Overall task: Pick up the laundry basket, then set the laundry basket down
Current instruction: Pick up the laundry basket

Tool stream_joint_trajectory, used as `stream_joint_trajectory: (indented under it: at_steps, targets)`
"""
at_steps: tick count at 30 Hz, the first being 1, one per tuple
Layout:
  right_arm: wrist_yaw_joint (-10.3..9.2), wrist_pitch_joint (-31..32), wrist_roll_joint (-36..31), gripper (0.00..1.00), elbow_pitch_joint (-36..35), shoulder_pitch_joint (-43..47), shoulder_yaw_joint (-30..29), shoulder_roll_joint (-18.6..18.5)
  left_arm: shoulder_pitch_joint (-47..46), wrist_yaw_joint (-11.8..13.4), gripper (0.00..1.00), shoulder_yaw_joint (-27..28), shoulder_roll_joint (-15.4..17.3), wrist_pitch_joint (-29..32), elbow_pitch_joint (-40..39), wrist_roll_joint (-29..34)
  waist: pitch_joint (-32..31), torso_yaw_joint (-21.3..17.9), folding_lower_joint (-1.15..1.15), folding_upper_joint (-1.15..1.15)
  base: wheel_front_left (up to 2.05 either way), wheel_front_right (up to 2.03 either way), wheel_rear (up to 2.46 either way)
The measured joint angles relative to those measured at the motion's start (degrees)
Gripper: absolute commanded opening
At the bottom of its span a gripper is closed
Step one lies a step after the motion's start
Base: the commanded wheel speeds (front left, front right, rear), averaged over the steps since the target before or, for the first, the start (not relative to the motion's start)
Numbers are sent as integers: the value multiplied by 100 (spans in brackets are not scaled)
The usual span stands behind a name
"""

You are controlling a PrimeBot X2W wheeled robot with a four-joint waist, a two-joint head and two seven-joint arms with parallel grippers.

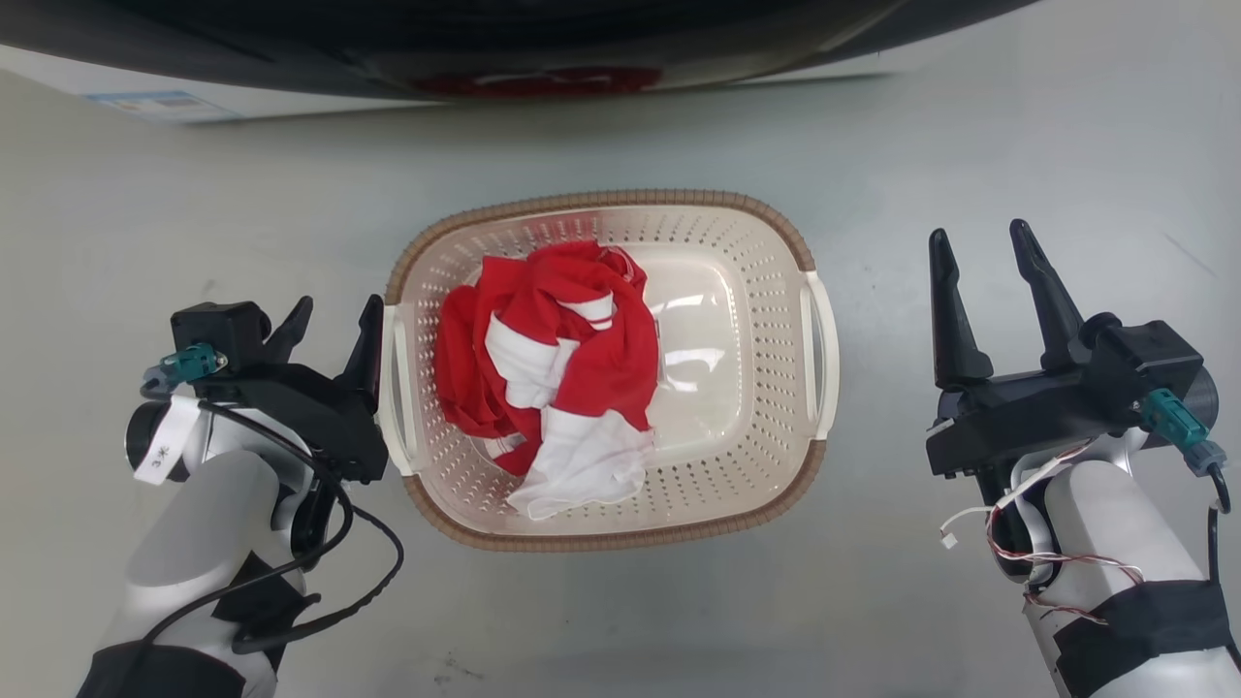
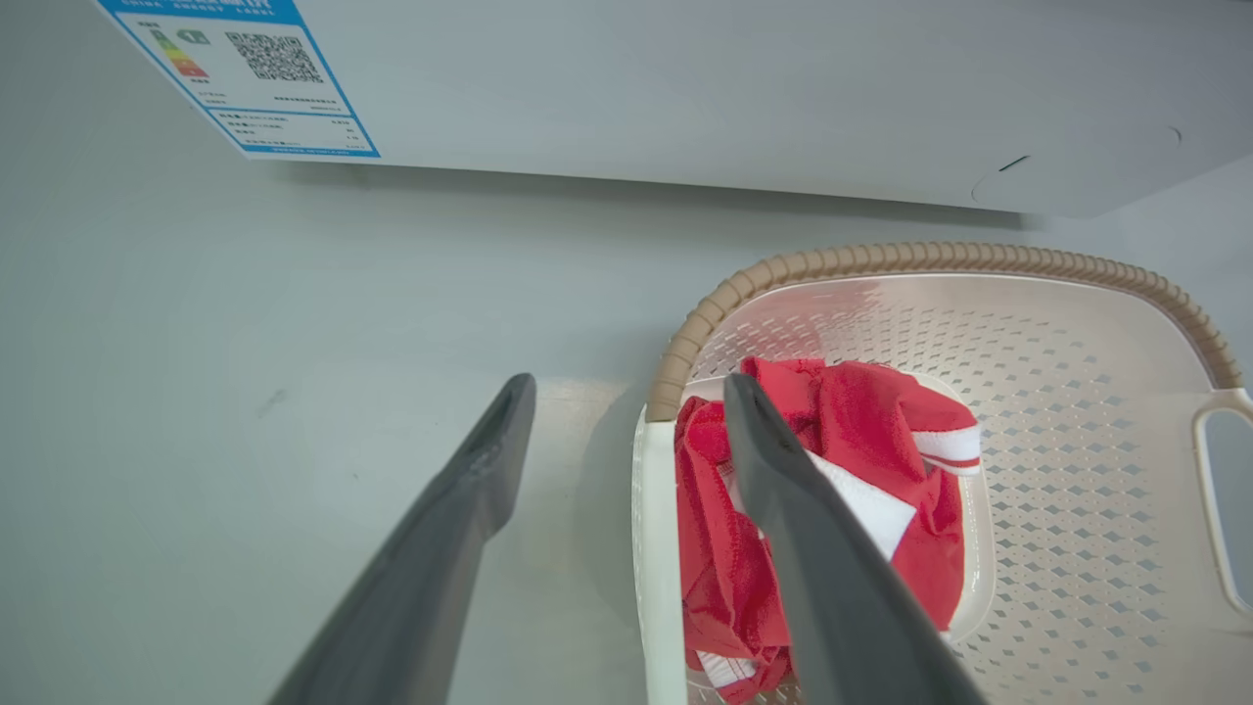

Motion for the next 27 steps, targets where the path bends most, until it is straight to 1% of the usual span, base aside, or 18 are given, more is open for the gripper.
stream_joint_trajectory:
  at_steps: [13, 15, 19, 25, 27]
  targets:
    - [11, 0, 0, 100, 236, 135, -87, 12, 274, 3, 100, -26, 18, -226, -218, 205, -775, 148, 0, 0, 0, 0, 0]
    - [49, 0, 0, 100, 265, 162, -88, 19, 355, 58, 100, -25, 43, -229, -276, 266, -917, 160, -1, 0, 0, 0, 0]
    - [49, 0, 0, 100, 330, 226, -149, 20, 544, 169, 100, 11, 79, -231, -446, 307, -1207, 172, -1, 0, 0, 0, 0]
    - [48, 0, -1, 100, 355, 371, -234, 16, 872, 322, 100, 147, 132, -231, -972, 416, -1664, 178, -1, 0, 0, 0, 0]
    - [48, 0, -1, 100, 353, 442, -249, 15, 1004, 378, 100, 172, 163, -231, -1169, 538, -1821, 178, -1, -1, 0, 0, 0]
